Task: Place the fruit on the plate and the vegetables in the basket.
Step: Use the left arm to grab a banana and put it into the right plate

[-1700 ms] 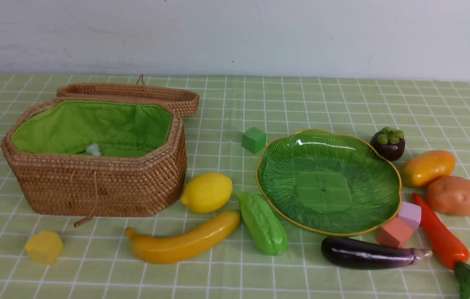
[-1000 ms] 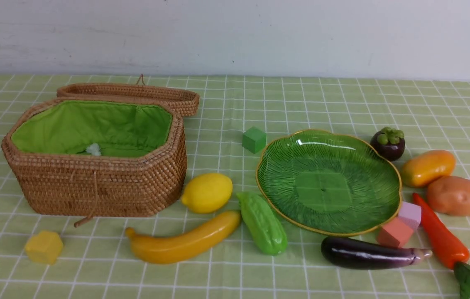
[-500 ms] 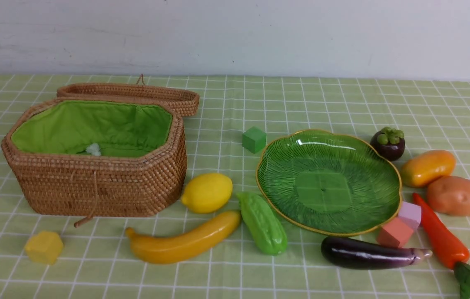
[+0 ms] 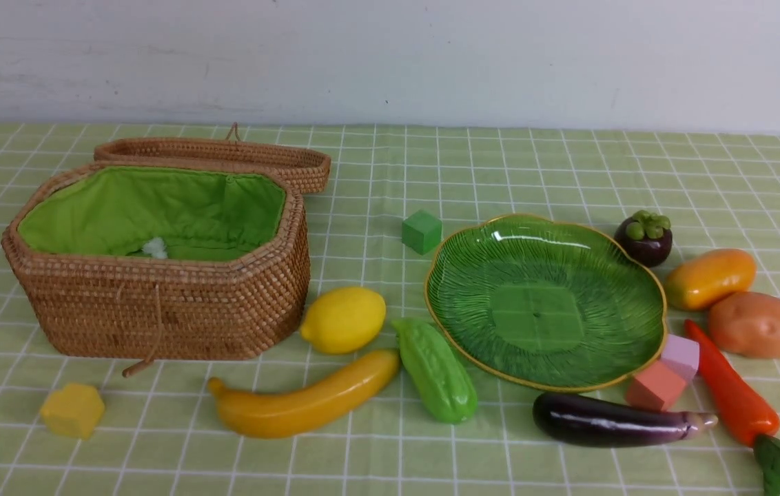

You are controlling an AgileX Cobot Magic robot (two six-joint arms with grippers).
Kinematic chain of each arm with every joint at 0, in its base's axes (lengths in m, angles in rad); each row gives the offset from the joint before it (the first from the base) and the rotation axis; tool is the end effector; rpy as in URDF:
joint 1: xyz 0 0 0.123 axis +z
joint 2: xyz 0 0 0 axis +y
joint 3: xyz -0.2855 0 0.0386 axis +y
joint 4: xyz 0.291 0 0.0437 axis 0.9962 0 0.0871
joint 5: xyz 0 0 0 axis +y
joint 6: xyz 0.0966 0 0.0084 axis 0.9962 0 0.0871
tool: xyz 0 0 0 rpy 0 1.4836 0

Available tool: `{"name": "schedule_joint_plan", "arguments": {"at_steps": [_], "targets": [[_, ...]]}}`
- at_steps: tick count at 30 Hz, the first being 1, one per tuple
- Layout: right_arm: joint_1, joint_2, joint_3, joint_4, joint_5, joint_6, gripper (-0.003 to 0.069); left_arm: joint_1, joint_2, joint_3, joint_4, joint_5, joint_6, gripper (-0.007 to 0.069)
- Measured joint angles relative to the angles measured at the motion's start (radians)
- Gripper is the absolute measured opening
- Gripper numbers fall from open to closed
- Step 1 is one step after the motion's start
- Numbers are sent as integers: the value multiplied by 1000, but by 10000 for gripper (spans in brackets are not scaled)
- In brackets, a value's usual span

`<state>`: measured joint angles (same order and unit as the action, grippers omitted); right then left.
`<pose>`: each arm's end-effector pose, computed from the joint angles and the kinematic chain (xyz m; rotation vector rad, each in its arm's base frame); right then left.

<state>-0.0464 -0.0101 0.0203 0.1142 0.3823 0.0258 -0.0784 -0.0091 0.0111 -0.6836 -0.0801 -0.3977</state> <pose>0.0981 -0.0004 0.1705 0.1376 1.8697 0.0987 0.1011 -0.0031 0.2163 -0.7524 1.2842 -0.9124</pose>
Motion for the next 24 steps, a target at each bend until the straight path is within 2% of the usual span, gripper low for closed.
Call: {"name": "schedule_joint_plan", "arguments": {"at_steps": [2,4,11,14,17,19,21,24], "targets": [[0,0,0,0,0,0,242,0,0,-37,30,40,21,34],[0,0,0,0,0,0,242,0,7,-79,59,80,43,-13],[0,0,0,-123,-9,-40,242,0,239,-253,145,175,175,-13],[0,0,3,-207,-28,-45,242,0,390,-389,156,323,252,-13],[0,0,7,-235,-52,-42,242,0,509,-500,161,490,366,-13],[0,0,7,-221,-62,-26,242,0,551,-538,160,549,406,-13],[0,0,7,-114,-96,60,242,0,615,-590,146,613,473,-13],[0,0,7,27,-137,187,242,0,644,-603,103,623,512,-13]]}}
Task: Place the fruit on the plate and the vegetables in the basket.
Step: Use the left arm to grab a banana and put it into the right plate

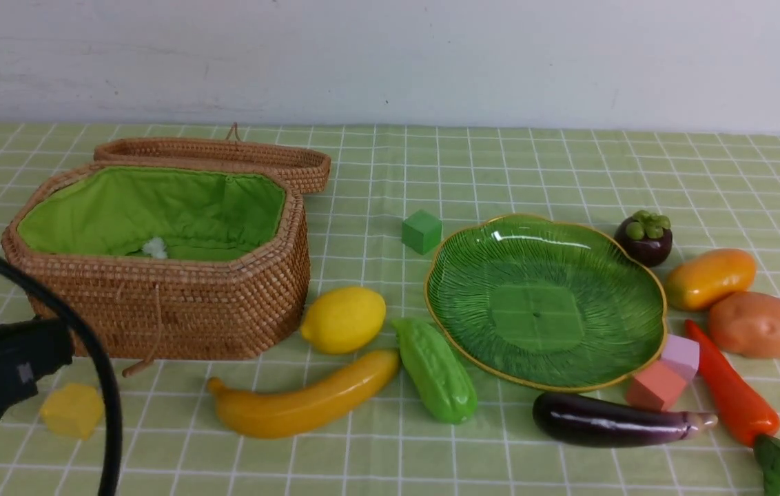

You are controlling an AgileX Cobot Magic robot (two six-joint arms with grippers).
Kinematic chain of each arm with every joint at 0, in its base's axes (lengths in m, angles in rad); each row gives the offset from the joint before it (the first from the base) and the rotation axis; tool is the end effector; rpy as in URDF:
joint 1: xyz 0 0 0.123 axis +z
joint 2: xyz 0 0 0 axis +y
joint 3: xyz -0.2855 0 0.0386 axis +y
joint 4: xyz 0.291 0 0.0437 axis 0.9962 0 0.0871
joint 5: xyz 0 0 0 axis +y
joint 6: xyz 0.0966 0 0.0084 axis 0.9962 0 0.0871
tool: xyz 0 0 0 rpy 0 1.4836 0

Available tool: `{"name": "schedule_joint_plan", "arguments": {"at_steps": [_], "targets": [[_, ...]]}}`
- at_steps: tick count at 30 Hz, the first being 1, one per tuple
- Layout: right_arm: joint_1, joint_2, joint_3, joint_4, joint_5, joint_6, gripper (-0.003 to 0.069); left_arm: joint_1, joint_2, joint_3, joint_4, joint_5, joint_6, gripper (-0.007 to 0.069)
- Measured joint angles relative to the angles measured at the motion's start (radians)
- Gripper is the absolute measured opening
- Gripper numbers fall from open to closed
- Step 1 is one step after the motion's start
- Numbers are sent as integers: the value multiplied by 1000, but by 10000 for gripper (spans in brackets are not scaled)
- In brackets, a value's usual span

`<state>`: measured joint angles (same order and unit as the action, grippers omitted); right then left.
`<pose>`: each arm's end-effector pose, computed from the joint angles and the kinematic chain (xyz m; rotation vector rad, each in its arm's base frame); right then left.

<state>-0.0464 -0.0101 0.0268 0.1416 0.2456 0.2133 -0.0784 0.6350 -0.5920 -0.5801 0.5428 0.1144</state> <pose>0.1013 -0.0014 0.1808 0.3204 1.7206 0.2527 0.1678 -0.0407 0.3164 -0.1337 2.0198 -0.5898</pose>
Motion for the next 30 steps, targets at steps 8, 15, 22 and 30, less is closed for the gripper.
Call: {"name": "schedule_joint_plan", "arguments": {"at_steps": [8,15,22,30], "targets": [[2,0,-3,193,-149,174,227,0,8,-38,-86,154,241,-13],[102,171,-391,180,254,-10,92,-141,108,-184,-49,301,303,-13],[205,478,-914,173,773,-234,43,-374,293,-329,134,367,239,-13],[255,588,-1285,231,1020,-422,44,-461,509,-446,291,429,238,-13]]}}
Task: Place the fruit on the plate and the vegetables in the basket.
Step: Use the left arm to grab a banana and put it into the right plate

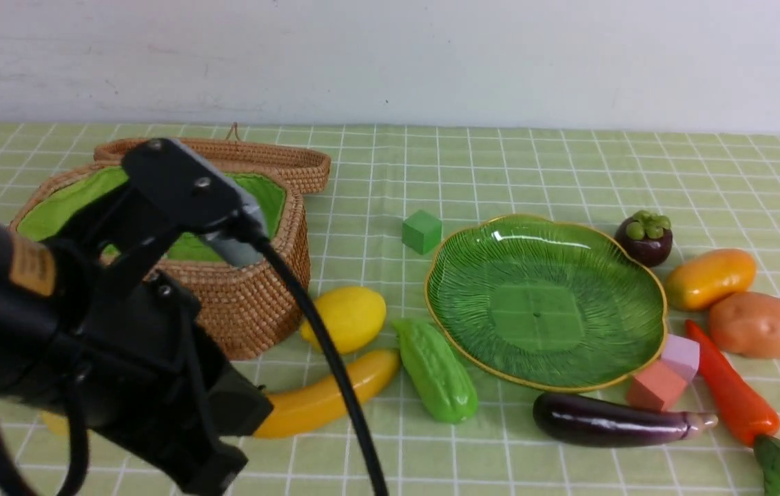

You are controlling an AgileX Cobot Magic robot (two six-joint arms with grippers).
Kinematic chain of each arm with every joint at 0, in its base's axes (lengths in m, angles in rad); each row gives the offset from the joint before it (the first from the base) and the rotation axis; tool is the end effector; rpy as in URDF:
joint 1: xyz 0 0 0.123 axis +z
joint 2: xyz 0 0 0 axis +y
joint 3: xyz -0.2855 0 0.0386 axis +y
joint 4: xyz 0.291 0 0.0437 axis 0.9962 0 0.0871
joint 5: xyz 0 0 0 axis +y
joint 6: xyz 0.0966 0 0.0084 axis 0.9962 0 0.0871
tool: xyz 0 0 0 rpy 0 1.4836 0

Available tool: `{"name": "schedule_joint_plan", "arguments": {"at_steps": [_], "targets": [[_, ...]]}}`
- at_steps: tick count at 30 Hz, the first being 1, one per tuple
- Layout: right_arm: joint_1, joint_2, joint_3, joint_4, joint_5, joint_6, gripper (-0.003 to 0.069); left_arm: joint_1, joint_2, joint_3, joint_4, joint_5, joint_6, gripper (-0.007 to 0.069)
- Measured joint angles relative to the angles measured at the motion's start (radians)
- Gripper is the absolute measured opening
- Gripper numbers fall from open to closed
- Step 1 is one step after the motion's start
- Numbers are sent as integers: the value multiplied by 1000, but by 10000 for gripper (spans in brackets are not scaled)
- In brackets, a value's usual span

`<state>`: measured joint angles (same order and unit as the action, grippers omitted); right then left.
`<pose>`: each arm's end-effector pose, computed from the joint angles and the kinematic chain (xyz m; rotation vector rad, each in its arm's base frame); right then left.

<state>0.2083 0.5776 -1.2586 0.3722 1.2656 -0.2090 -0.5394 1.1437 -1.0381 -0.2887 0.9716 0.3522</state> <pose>0.0530 0.0456 0.4866 -0.5229 1.9747 0.4346 0.2149 -0.1552 0.3339 0.9958 2.3571 -0.4392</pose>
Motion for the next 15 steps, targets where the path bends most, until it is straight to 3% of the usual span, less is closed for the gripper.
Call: {"name": "schedule_joint_plan", "arguments": {"at_steps": [10,15], "targets": [[157,-9,-22,30,1,-96,57,0,251,-55,95,-86,144,5],[220,-9,-22,-17,1,-99,68,-1,426,-93,163,-175,188,215]]}}
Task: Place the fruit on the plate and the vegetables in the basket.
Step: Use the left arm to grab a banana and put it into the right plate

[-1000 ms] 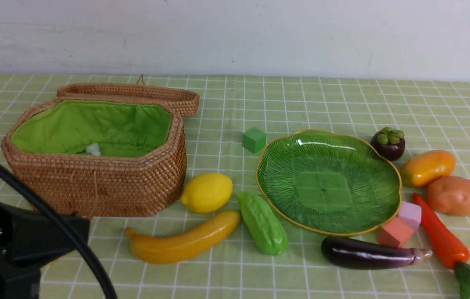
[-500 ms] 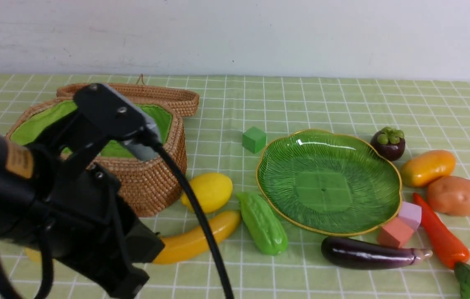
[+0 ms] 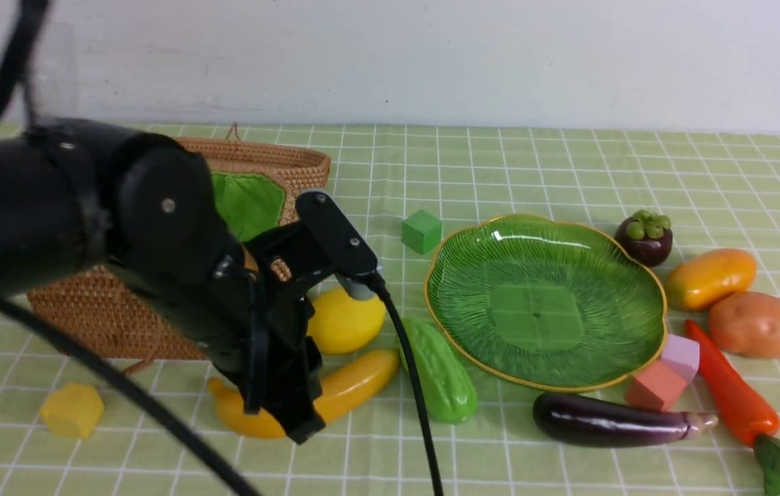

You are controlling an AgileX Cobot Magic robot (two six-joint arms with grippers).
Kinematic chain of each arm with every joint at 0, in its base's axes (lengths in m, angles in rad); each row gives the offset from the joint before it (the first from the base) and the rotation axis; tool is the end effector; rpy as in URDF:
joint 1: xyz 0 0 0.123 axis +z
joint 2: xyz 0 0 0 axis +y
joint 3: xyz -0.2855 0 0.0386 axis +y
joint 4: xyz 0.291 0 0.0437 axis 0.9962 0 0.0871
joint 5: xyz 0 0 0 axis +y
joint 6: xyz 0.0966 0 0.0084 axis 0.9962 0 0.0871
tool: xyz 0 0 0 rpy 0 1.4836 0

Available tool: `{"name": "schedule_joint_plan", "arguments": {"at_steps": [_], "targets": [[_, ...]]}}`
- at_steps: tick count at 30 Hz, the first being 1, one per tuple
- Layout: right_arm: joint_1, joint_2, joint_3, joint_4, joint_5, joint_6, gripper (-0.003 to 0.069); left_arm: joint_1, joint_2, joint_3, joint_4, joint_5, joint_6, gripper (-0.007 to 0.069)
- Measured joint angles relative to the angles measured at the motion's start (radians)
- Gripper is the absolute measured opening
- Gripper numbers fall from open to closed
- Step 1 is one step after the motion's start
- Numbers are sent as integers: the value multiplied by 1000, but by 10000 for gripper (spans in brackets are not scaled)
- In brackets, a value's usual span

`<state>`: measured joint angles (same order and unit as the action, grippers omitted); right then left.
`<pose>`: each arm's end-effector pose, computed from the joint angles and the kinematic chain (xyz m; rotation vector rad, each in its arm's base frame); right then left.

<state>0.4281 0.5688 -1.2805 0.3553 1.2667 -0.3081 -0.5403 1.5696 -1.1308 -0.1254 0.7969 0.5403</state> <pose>0.0362 0.0519 0.4927 -0.8256 1.8503 0.4874 0.3044 -0.1927 0.2365 1.3166 2.3757 -0.1474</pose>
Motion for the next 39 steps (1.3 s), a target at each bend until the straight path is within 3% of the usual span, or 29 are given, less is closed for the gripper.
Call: {"name": "schedule_joint_plan", "arguments": {"at_steps": [5,9,16,21,26,39], "targets": [[3,0,0,-10,0,0,74,0,140,-21,101,-48,7,449],[4,0,0,-10,0,0,78,0,216,-28,182,-115,7,519],[4,0,0,-10,0,0,86,0,294,-31,230,-189,7,469],[4,0,0,-10,0,0,90,0,319,-37,244,-180,7,321],[4,0,0,-10,0,0,96,-1,318,-40,244,-158,7,324],[4,0,1,-15,0,0,105,-4,99,-36,163,93,38,324]]}}
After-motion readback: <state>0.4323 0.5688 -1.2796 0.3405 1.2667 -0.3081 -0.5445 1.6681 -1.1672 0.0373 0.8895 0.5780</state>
